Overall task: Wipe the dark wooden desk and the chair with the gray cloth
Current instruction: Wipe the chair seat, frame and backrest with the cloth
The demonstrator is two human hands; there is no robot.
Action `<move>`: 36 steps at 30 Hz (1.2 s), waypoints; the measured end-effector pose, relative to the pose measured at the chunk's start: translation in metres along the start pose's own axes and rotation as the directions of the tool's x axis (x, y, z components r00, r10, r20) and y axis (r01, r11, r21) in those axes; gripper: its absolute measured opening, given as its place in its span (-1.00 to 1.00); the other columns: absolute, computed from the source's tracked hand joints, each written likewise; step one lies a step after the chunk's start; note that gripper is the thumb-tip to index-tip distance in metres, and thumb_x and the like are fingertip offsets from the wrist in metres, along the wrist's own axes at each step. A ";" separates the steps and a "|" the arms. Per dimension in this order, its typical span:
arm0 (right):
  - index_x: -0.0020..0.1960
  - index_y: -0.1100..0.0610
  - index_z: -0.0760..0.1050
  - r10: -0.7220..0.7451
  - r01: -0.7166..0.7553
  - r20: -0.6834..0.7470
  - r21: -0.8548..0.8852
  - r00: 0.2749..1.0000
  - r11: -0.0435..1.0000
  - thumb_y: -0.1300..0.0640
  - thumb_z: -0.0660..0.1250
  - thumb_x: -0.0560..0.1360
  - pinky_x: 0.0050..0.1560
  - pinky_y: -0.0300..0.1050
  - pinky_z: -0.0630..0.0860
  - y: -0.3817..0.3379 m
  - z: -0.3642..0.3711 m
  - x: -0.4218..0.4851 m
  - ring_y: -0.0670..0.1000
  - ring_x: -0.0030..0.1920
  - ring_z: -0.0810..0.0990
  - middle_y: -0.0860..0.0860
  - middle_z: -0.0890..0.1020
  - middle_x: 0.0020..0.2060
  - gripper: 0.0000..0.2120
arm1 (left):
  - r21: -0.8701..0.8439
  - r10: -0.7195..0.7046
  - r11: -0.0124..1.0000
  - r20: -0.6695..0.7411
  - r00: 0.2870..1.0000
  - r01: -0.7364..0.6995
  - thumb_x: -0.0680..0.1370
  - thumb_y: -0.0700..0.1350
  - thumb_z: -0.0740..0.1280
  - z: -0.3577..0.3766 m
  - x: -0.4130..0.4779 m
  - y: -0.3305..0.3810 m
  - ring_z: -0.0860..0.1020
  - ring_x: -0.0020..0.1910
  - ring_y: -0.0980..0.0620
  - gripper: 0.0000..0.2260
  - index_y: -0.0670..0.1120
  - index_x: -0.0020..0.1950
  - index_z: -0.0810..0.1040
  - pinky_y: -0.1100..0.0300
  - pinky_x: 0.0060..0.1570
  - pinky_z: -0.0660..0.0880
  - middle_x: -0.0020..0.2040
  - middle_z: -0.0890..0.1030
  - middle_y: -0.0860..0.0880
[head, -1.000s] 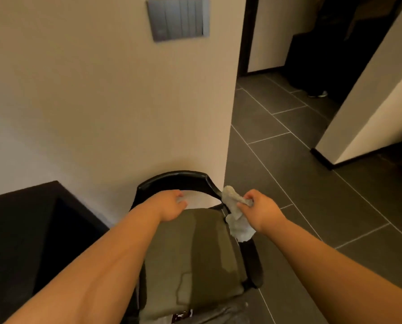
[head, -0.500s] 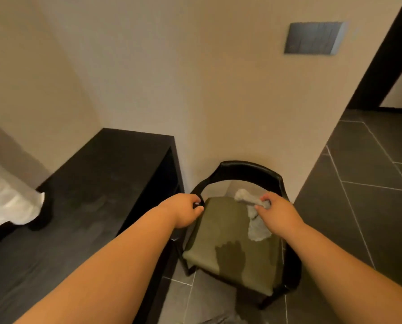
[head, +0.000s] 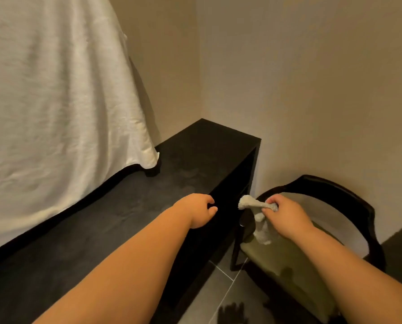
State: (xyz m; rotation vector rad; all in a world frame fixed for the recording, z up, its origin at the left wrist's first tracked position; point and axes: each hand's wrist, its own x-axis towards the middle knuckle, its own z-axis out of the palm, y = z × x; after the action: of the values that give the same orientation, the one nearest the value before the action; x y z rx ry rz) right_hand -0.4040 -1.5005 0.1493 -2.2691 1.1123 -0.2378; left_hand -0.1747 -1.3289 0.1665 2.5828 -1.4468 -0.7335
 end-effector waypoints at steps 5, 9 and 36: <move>0.00 -0.18 0.48 -0.131 0.135 0.107 -0.026 0.986 0.991 -0.08 0.34 0.63 -0.24 -0.06 0.50 -0.089 0.071 -0.042 -0.03 -0.15 0.60 -0.07 0.63 -0.13 -0.95 | -0.049 -0.141 0.989 -0.059 0.988 0.139 0.70 0.17 0.19 0.005 -0.105 -0.100 0.51 0.40 -0.13 -0.56 0.05 0.54 0.43 -0.12 0.39 0.47 0.45 0.54 -0.05; -0.04 -0.16 0.49 -0.238 0.240 0.191 0.013 0.952 0.971 -0.05 0.37 0.61 -0.18 -0.04 0.56 -0.170 0.136 -0.089 -0.05 -0.15 0.60 -0.08 0.64 -0.14 -0.93 | -0.069 -0.306 0.951 -0.077 0.949 0.302 0.69 0.20 0.18 0.018 -0.204 -0.188 0.51 0.41 -0.11 -0.54 0.06 0.56 0.42 -0.10 0.39 0.46 0.44 0.55 -0.03; 0.06 -0.16 0.53 -0.738 0.831 0.609 0.220 0.292 0.510 -0.10 0.34 0.61 -0.17 -0.08 0.49 -0.488 0.377 -0.288 -0.08 -0.11 0.59 -0.10 0.65 -0.08 -0.94 | -0.510 -0.937 0.307 -0.014 0.349 0.804 0.70 0.18 0.18 0.125 -0.600 -0.357 0.55 0.33 -0.07 -0.55 0.04 0.54 0.45 -0.08 0.36 0.50 0.40 0.58 -0.01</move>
State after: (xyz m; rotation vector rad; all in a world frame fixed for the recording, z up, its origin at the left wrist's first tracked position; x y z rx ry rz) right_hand -0.1126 -0.8850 0.1570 -2.5234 -0.4763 0.2691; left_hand -0.2138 -0.6212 0.1656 2.7412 0.4193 -0.5270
